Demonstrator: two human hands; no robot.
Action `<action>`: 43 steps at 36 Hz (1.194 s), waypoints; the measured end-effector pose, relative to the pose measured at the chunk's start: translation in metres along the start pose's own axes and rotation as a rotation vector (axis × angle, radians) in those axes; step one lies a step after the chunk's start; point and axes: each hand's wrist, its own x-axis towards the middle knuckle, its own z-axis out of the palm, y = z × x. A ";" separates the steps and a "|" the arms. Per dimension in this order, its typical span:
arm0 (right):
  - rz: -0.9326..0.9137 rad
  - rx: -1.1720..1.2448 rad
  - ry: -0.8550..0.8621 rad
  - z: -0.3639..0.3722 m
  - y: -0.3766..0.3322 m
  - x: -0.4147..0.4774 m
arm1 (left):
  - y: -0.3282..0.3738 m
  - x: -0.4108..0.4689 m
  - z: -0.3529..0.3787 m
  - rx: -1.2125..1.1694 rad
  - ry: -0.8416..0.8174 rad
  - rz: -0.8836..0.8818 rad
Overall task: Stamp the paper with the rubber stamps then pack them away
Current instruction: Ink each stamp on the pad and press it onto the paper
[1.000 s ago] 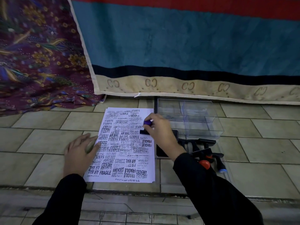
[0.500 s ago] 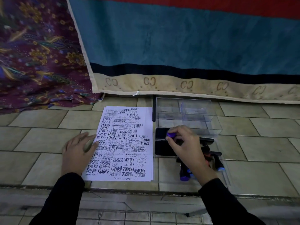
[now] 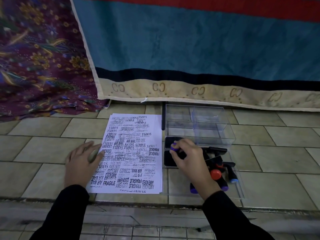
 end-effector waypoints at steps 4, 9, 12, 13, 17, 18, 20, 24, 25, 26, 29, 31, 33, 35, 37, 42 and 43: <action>-0.007 -0.006 0.010 -0.001 -0.002 -0.001 | 0.001 -0.001 -0.001 -0.007 -0.004 -0.002; -0.025 -0.004 0.010 -0.003 -0.003 -0.016 | 0.004 -0.002 -0.002 -0.010 0.008 -0.008; 0.000 -0.009 0.006 -0.002 -0.003 -0.007 | 0.004 -0.003 -0.002 -0.008 -0.001 -0.007; 0.014 -0.018 0.002 -0.002 -0.003 -0.003 | 0.004 -0.003 -0.003 -0.010 -0.003 -0.009; 0.009 -0.050 0.004 -0.001 -0.004 -0.003 | 0.005 -0.003 -0.003 -0.009 -0.003 -0.011; -0.002 -0.059 0.005 -0.001 -0.004 -0.007 | 0.005 -0.002 -0.003 -0.012 -0.001 -0.013; -0.020 -0.085 0.006 -0.001 -0.004 -0.014 | 0.005 -0.002 -0.003 -0.014 -0.001 -0.016; -0.018 -0.058 0.013 0.000 -0.006 -0.009 | 0.005 -0.001 -0.003 -0.007 -0.006 -0.014; -0.017 -0.021 0.022 0.001 -0.008 -0.004 | 0.005 -0.001 -0.003 -0.007 -0.006 -0.015; -0.026 0.010 0.031 0.002 -0.010 0.002 | 0.005 -0.001 -0.003 -0.005 -0.005 -0.014; -0.059 0.056 0.039 0.013 -0.017 0.025 | 0.004 -0.001 -0.003 -0.005 -0.003 -0.012; -0.062 0.051 0.015 0.023 -0.019 0.040 | 0.004 -0.001 -0.003 -0.017 -0.002 -0.015; -0.065 0.023 -0.029 0.034 -0.019 0.052 | 0.005 -0.001 -0.003 -0.028 -0.001 -0.019; -0.079 -0.019 -0.075 0.046 -0.015 0.060 | 0.005 -0.001 -0.003 -0.027 -0.001 -0.017; -0.072 -0.046 -0.114 0.054 -0.011 0.064 | 0.005 -0.001 -0.003 -0.021 0.001 -0.016; -0.067 -0.081 -0.169 0.066 -0.002 0.068 | 0.007 0.000 -0.004 -0.023 -0.001 -0.025; -0.066 -0.083 -0.173 0.067 -0.001 0.068 | 0.007 0.000 -0.004 -0.024 -0.002 -0.024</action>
